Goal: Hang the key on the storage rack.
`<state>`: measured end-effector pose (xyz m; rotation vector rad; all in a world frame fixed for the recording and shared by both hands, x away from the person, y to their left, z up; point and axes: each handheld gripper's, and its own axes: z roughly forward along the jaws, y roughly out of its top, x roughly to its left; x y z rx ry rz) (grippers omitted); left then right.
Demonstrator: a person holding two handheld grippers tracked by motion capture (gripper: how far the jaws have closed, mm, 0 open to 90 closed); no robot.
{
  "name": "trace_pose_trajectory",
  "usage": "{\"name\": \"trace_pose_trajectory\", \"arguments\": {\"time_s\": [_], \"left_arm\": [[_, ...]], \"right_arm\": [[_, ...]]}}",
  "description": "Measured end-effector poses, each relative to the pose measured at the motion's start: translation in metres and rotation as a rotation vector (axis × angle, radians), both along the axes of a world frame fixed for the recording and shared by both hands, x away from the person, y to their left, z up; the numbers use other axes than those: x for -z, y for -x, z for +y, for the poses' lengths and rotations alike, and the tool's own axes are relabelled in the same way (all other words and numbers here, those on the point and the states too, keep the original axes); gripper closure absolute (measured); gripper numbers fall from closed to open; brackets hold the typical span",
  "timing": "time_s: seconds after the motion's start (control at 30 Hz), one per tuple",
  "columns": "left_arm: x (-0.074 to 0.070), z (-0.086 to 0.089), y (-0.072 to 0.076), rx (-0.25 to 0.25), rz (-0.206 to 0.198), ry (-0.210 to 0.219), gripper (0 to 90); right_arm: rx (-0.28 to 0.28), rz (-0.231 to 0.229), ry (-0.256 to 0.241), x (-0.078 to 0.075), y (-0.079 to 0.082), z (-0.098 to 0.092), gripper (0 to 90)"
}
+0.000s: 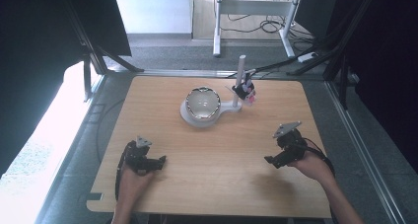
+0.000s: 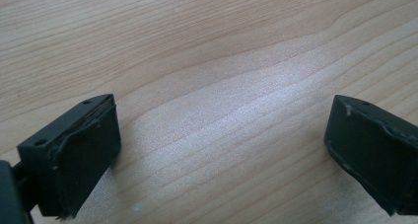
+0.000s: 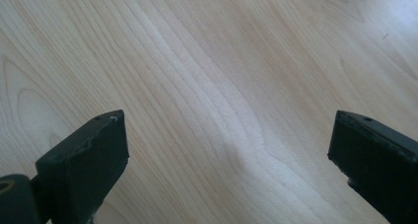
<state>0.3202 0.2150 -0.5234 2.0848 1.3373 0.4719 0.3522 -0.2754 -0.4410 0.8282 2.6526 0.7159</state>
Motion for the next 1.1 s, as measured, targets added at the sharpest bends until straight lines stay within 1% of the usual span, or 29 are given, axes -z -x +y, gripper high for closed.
{"name": "trace_pose_trajectory", "arguments": {"time_s": [0.1,0.2,0.23,0.27,0.3,0.37,0.4,0.47,0.5,0.53,0.57,0.6,0.63,0.8,0.83,0.87,0.9,0.97,1.1], "left_arm": [[0.0,0.0,0.0,-0.001,-0.001,0.002,0.5],[0.0,0.0,0.0,-0.001,-0.001,0.002,0.5],[0.0,0.0,0.0,-0.001,-0.001,0.002,0.5],[0.0,0.0,0.0,-0.001,-0.001,0.002,0.5],[0.0,0.0,0.0,-0.001,-0.001,0.002,0.5],[0.0,0.0,0.0,-0.001,-0.001,0.002,0.5],[0.0,0.0,0.0,-0.001,-0.001,0.002,0.5],[0.0,0.0,0.0,-0.001,-0.002,0.002,0.5],[0.0,0.0,0.0,-0.001,-0.001,0.001,0.5],[0.0,0.0,0.0,-0.001,-0.001,0.001,0.5],[0.0,0.0,0.0,-0.001,-0.001,0.001,0.5],[0.0,0.0,0.0,-0.001,-0.001,0.002,0.5],[0.0,0.0,0.0,-0.001,-0.001,0.001,0.5],[0.0,0.0,0.0,-0.001,-0.002,0.001,0.5],[0.0,0.0,0.0,-0.002,-0.002,0.001,0.6],[0.0,0.0,0.0,-0.001,-0.002,0.001,0.6],[0.0,0.0,0.0,-0.002,-0.002,0.002,0.6],[0.0,0.0,0.0,-0.001,-0.002,0.001,0.7],[0.0,0.0,0.0,-0.003,-0.001,0.003,0.7]], "right_arm": [[0.006,0.0,-0.026,0.009,0.003,0.0,1.7],[0.015,-0.012,-0.05,0.018,0.007,0.001,2.0],[0.014,-0.016,-0.061,0.021,0.008,0.001,2.3],[0.019,-0.025,-0.091,0.027,0.009,0.0,2.2],[0.019,-0.025,-0.091,0.027,0.009,0.0,2.2],[0.028,-0.033,-0.113,0.034,0.011,-0.001,2.2],[0.033,-0.037,-0.126,0.039,0.011,-0.001,2.1],[0.04,-0.028,-0.143,0.047,0.013,-0.001,1.4],[0.046,-0.031,-0.151,0.051,0.014,-0.001,1.4],[0.053,-0.035,-0.17,0.058,0.015,-0.001,1.4],[0.058,-0.041,-0.18,0.062,0.016,-0.002,1.4],[0.058,-0.041,-0.18,0.062,0.016,-0.002,1.4],[0.063,-0.051,-0.193,0.065,0.017,-0.002,1.4],[0.092,-0.06,-0.249,0.077,0.02,-0.007,0.3],[0.099,-0.049,-0.249,0.079,0.021,-0.007,0.2],[0.103,-0.049,-0.236,0.079,0.021,-0.007,0.1],[0.103,-0.06,-0.235,0.079,0.021,-0.007,0.2],[0.106,-0.05,-0.232,0.08,0.021,-0.007,0.0],[0.117,-0.05,-0.23,0.08,0.021,-0.007,0.0]]}}
